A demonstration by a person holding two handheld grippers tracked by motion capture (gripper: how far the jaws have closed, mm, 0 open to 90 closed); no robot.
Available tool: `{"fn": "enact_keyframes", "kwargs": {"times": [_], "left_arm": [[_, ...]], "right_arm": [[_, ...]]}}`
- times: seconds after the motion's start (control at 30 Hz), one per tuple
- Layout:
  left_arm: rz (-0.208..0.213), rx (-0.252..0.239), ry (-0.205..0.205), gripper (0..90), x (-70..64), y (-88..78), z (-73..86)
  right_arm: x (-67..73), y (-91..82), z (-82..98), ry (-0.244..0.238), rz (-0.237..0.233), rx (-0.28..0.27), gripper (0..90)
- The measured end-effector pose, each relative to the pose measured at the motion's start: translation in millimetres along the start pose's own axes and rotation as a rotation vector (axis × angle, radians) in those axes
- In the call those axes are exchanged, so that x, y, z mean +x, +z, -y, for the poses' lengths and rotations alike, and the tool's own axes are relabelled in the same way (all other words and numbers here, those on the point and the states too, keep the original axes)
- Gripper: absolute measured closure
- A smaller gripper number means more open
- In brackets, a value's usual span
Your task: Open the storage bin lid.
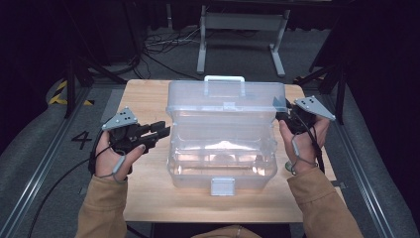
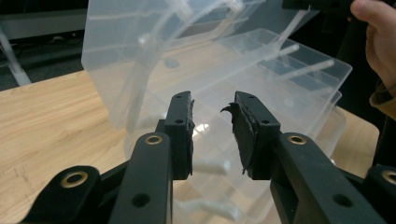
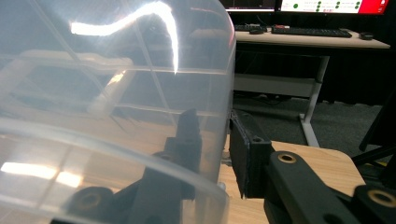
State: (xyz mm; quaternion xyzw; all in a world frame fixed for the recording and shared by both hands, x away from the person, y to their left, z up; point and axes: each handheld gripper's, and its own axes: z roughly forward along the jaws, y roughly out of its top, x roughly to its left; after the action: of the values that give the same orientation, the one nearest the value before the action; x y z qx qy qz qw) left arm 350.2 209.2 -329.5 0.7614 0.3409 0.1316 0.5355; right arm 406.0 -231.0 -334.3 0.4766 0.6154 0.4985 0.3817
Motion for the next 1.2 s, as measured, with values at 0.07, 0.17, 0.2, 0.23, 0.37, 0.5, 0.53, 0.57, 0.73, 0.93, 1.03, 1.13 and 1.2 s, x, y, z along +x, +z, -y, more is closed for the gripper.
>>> {"fn": "enact_keyframes", "kwargs": {"times": [0.07, 0.17, 0.2, 0.23, 0.37, 0.5, 0.53, 0.57, 0.73, 0.93, 1.03, 1.13, 1.2], "left_arm": [[0.002, 0.006, 0.006, 68.2, -1.1, -0.7, 1.2], [0.026, 0.026, 0.029, 67.6, -8.2, -3.9, 5.0], [0.035, 0.029, 0.037, 66.9, -11.1, -5.0, 6.0], [0.044, 0.035, 0.044, 66.2, -13.0, -6.0, 6.8], [0.069, 0.067, 0.049, 65.1, -20.3, -8.7, 14.2], [0.083, 0.093, 0.053, 65.1, -22.4, -9.4, 20.7], [0.083, 0.101, 0.059, 64.7, -22.6, -9.4, 22.9], [0.085, 0.104, 0.065, 63.8, -22.7, -9.0, 24.8], [0.108, 0.140, 0.068, 62.3, -23.4, -4.0, 33.0], [0.144, 0.165, 0.084, 59.6, -24.1, 4.3, 39.5], [0.155, 0.187, 0.095, 58.2, -24.3, 10.8, 43.6], [0.166, 0.196, 0.108, 55.9, -25.3, 15.5, 45.5], [0.177, 0.206, 0.112, 56.0, -26.0, 17.8, 46.5]], "right_arm": [[0.1, 0.8, -0.8, 0.005, 0.000, -0.004, 74.4], [-0.3, 2.2, -1.6, 0.012, -0.001, -0.013, 74.4], [-0.3, 2.7, -2.0, 0.014, -0.001, -0.016, 74.4], [-0.4, 3.0, -2.6, 0.014, -0.002, -0.018, 74.4], [-0.4, 4.2, -5.2, 0.005, 0.005, -0.029, 74.6], [-0.8, 5.6, -7.6, 0.007, 0.007, -0.028, 75.1], [-0.8, 6.2, -8.1, 0.006, 0.008, -0.033, 75.3], [-0.8, 6.7, -8.9, 0.004, 0.012, -0.030, 75.4], [0.0, 9.2, -12.3, -0.008, 0.028, -0.031, 76.4], [-0.3, 11.6, -15.2, -0.037, 0.048, -0.036, 79.9], [-1.1, 12.4, -15.9, -0.043, 0.049, -0.031, 80.7], [-2.1, 13.3, -16.5, -0.041, 0.046, -0.026, 80.7], [-2.9, 14.5, -17.3, -0.044, 0.044, -0.021, 80.7]]}}
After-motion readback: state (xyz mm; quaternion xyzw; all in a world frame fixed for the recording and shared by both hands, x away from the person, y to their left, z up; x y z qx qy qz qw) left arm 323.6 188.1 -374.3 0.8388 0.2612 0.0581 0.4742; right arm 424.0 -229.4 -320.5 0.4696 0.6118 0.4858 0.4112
